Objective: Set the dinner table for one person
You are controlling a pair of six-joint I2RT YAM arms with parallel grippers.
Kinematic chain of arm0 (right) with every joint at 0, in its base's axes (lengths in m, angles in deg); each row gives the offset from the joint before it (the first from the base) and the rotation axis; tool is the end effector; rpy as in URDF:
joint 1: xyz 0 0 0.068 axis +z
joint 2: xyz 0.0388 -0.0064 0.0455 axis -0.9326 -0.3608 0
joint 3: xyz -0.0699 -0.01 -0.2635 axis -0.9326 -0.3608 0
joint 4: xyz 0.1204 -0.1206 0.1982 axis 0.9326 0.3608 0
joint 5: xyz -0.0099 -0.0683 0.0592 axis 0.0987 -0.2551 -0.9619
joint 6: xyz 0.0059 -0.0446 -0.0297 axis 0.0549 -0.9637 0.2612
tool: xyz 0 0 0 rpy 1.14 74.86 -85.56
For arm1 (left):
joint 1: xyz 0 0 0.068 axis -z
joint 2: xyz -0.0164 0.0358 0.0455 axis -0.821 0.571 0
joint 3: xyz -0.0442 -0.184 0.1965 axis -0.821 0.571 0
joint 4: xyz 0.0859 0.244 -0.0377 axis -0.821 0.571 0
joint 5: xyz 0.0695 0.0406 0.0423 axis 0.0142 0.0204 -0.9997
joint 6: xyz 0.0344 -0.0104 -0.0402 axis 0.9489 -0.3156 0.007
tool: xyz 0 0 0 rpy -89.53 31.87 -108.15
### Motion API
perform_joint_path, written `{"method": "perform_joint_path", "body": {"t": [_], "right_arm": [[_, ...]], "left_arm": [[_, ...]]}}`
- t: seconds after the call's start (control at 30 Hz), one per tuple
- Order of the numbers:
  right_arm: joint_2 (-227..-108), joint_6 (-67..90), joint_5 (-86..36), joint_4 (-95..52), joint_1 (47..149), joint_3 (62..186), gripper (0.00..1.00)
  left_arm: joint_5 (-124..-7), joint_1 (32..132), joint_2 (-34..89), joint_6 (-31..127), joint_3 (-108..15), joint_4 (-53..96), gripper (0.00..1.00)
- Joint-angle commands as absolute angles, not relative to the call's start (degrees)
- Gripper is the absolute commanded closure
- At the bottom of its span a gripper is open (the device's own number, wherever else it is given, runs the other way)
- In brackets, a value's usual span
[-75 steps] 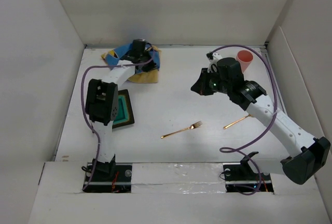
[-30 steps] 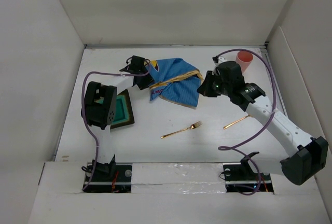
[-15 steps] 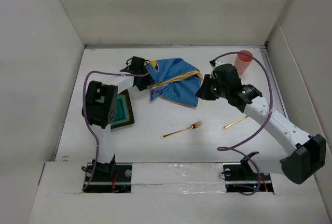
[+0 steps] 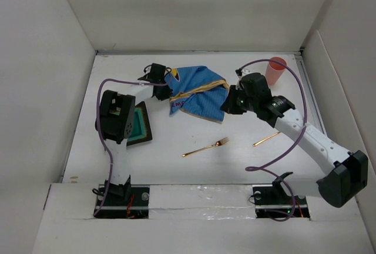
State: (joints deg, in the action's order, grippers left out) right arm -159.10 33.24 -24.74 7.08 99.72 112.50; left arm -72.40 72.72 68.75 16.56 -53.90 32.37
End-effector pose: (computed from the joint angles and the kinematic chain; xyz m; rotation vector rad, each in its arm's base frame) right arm 0.2365 0.1467 0.3212 -0.1177 2.3176 0.6963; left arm 0.4261 -0.1354 0.1701 -0.5253 2.3775 -0.5194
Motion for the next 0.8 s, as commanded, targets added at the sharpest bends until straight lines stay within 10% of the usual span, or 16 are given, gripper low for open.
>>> {"method": "perform_joint_path", "body": {"t": [0.0, 0.33, 0.63, 0.77], "right_arm": [[-159.31, 33.16, -24.90, 5.69, 101.01, 113.62, 0.97], [-164.49, 32.28, -26.13, 4.46, 104.09, 113.01, 0.73], [-168.45, 32.28, -25.86, 1.29, 104.62, 109.58, 0.60], [-168.81, 32.29, -25.69, 0.77, 105.15, 108.44, 0.56]], "left_arm": [[-75.42, 73.02, 68.44, 17.66, -56.24, 34.58, 0.89], [-78.23, 73.02, 67.38, 20.38, -59.50, 37.84, 0.79], [-77.35, 73.02, 68.61, 20.38, -59.50, 37.66, 1.00], [-77.97, 73.02, 68.79, 21.08, -59.06, 38.28, 0.83]]}}
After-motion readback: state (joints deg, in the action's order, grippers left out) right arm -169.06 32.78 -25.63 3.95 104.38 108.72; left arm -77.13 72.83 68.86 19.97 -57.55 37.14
